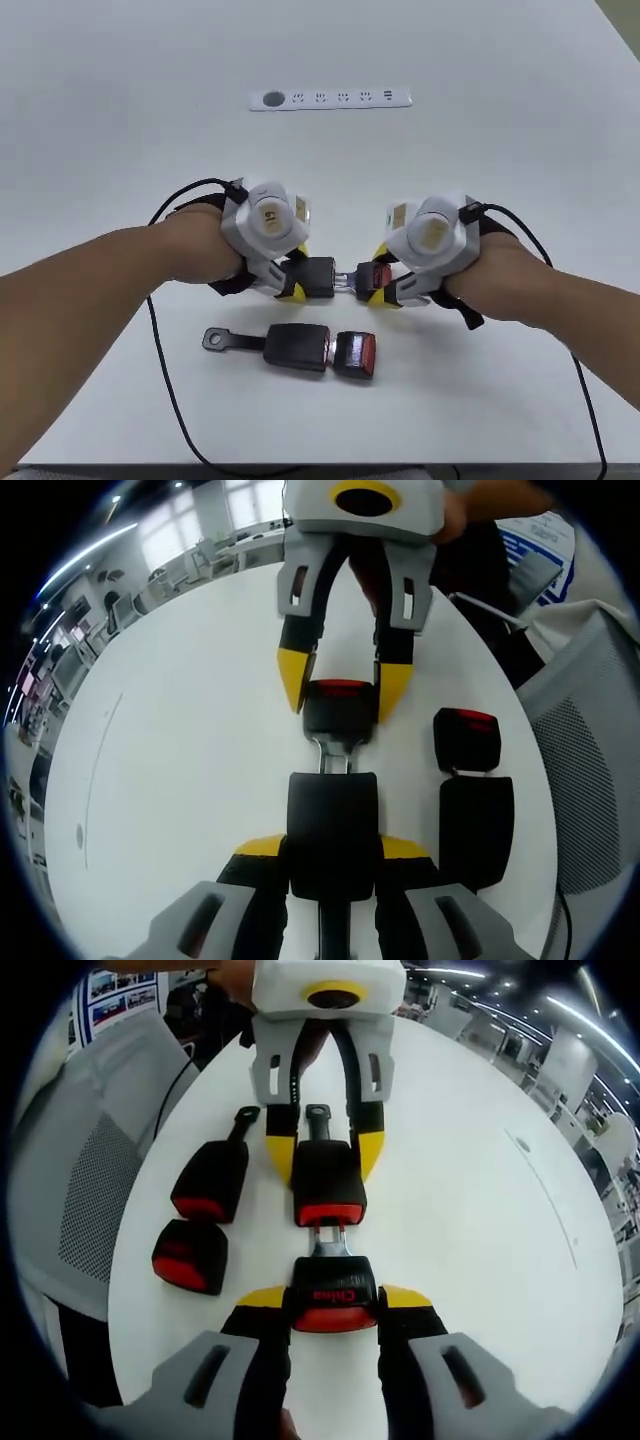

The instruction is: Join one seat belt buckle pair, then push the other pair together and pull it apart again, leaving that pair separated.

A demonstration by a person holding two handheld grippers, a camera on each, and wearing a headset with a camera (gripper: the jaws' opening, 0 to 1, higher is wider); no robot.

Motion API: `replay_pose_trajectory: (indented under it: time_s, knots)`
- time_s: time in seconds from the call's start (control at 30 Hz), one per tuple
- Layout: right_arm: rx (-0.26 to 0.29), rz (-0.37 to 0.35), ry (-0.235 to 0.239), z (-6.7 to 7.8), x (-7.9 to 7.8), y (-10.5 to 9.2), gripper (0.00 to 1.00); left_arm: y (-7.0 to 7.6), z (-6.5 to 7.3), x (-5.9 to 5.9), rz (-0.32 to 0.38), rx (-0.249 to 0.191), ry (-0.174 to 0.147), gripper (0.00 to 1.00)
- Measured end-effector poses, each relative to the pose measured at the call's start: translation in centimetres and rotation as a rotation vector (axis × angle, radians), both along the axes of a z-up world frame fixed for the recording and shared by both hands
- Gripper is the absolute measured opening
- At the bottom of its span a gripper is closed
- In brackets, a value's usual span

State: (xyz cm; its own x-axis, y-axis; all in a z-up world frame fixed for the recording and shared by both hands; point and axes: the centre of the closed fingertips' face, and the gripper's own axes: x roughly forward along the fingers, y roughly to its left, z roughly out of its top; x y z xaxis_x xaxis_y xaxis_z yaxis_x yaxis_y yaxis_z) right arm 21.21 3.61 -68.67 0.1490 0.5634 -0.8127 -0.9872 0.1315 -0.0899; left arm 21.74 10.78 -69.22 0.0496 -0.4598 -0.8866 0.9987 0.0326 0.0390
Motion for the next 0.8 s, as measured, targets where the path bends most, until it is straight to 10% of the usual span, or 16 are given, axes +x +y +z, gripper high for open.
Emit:
replay_pose_trajectory:
  time_s: [0.8]
  knots:
    - [-0.008,0.017,0.0,-0.04,0.25,0.82,0.3,-0.13,-0.21,-0.01,-0.028,-0.02,0.016,0.32]
